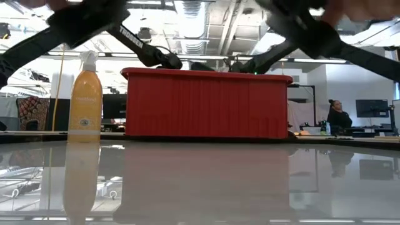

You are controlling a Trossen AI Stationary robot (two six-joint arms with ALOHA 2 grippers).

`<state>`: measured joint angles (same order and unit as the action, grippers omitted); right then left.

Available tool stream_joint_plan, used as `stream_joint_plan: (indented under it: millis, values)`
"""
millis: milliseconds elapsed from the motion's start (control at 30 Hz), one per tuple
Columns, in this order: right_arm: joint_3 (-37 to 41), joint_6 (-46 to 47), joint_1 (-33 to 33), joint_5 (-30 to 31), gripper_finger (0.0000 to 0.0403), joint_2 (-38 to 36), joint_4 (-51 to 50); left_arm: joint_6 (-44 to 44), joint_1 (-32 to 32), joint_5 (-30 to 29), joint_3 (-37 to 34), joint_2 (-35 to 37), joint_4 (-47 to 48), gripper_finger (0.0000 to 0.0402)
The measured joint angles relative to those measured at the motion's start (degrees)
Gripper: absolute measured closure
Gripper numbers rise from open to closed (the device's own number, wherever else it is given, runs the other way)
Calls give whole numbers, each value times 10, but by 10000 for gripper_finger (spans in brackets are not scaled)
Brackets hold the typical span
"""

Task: Fold Laundry from Bin
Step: Put the stacked clothes into the red bin

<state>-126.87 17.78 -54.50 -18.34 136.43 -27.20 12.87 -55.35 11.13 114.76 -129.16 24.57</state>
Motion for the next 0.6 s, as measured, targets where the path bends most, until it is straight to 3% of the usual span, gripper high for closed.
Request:
stream_joint_plan:
  millis: [333, 433, 600]
  values:
    - [2, -28, -8, 41, 331, 8, -79, -62, -1, -90, 5, -5, 101, 366]
    - [0, -42, -13, 39, 294, 8, -99, -78, -2, -131, 7, -2, 131, 341]
    - [0, -65, -27, 47, 199, -3, -124, -106, -6, -203, 7, -2, 159, 282]
